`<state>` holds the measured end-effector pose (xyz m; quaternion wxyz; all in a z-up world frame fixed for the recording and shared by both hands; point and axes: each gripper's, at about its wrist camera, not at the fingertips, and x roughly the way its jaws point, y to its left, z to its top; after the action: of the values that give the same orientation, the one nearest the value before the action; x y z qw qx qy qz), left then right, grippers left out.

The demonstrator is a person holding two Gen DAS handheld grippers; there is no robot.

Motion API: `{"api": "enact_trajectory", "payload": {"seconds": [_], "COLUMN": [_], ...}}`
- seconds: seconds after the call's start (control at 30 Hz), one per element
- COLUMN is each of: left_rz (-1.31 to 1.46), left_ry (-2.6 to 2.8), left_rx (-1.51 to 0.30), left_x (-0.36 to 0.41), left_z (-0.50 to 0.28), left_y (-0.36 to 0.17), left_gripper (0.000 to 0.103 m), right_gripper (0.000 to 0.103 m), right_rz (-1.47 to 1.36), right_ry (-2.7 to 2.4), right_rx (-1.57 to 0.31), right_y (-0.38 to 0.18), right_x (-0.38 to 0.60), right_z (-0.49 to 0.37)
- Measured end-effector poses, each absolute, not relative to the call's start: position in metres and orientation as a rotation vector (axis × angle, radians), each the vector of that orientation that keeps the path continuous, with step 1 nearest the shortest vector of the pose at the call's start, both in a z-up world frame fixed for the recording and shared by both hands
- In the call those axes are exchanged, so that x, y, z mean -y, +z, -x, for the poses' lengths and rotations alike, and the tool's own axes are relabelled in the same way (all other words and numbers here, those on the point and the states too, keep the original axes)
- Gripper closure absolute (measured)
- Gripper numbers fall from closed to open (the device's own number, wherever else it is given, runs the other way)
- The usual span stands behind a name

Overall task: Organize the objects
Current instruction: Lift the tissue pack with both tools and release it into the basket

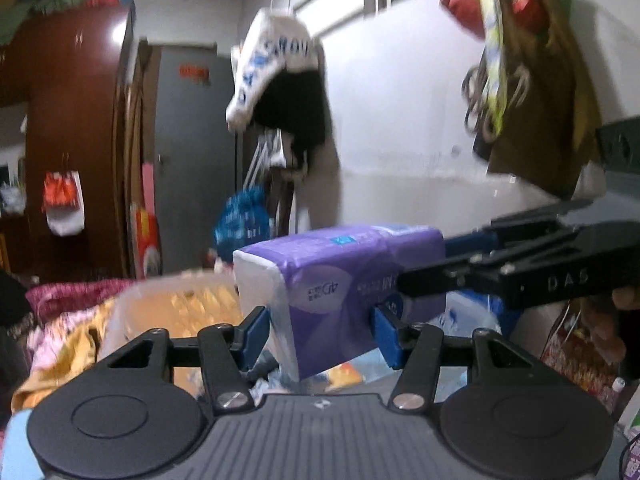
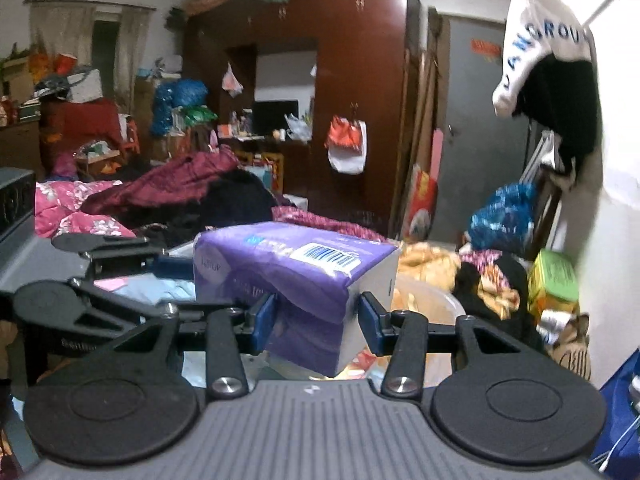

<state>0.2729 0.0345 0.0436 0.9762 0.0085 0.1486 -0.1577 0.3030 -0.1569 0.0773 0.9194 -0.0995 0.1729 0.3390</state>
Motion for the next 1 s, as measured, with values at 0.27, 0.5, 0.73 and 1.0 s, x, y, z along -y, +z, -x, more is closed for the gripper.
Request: {"api": "enact_trajectory", "payload": {"seconds": [0.27,0.5,0.73,1.0], "left_rz": [-0.038,-0.016,-0.051,-0.008], "left_ry": [-0.284,-0.147,-0.087,-0.186], "left_rx": [-0.355,-0.226,-0.198,-0.276], "left_x": [-0.027,-0.052,-0.065,-0.04], "left_z": [-0.29,-0.236,-0.136,-0.108], "left_y": [0.041,0.06,0.031,0.002], "left_gripper": [0.044,0.008,0.0,0.0], "right_gripper": [0.054,0.0,0.0,0.0], "right_rz": [0.18,0.107,-0.032,-0.089], "right_ry": [0.674,0.581,0.583,0.578], "right_rx": [-0.38,-0.263,-0.183,-0.277], "right_y": [0.072,0.074,0.037,-0.014], "right_x": [0.163,0.199,0.251,0.282], "right_z": [-0.311,-0.27,-0.177,-0.154]}}
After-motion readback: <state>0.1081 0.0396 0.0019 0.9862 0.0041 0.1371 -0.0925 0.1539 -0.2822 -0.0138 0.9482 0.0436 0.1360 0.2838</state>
